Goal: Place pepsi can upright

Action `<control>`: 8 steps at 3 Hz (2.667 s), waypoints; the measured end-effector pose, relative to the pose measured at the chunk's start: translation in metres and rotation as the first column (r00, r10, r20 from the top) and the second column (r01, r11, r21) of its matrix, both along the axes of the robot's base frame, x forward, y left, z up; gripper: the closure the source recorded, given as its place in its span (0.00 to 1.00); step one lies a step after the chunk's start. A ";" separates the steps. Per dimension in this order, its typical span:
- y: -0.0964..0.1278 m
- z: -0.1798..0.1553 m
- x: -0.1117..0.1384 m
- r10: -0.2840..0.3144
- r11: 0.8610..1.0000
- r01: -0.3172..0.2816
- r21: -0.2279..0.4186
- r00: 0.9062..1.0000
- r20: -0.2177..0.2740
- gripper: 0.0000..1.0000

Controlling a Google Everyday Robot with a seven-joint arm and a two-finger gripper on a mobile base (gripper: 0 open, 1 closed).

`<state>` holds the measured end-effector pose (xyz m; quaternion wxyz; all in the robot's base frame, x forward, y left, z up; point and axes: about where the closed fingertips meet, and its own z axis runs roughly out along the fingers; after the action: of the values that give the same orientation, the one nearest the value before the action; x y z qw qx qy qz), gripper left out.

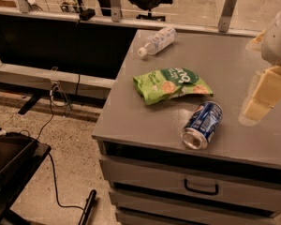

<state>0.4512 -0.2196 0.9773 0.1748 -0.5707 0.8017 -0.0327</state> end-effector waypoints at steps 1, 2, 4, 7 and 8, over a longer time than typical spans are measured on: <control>0.000 -0.021 0.027 -0.122 0.992 0.122 0.003 0.992 -0.041 0.00; -0.006 -0.046 0.050 -0.282 0.958 0.277 -0.072 0.957 -0.072 0.00; -0.020 -0.059 0.061 -0.597 0.801 0.585 -0.131 0.796 -0.098 0.00; -0.005 -0.055 0.073 -0.733 0.663 0.747 -0.047 0.636 -0.241 0.00; -0.005 -0.057 0.084 -0.840 0.502 0.861 -0.080 0.464 -0.280 0.00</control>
Offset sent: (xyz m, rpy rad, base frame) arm 0.0640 -0.0159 -0.0770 -0.0227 0.1846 -0.9850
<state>0.5352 -0.2244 0.9202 0.0395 -0.0871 0.9954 -0.0043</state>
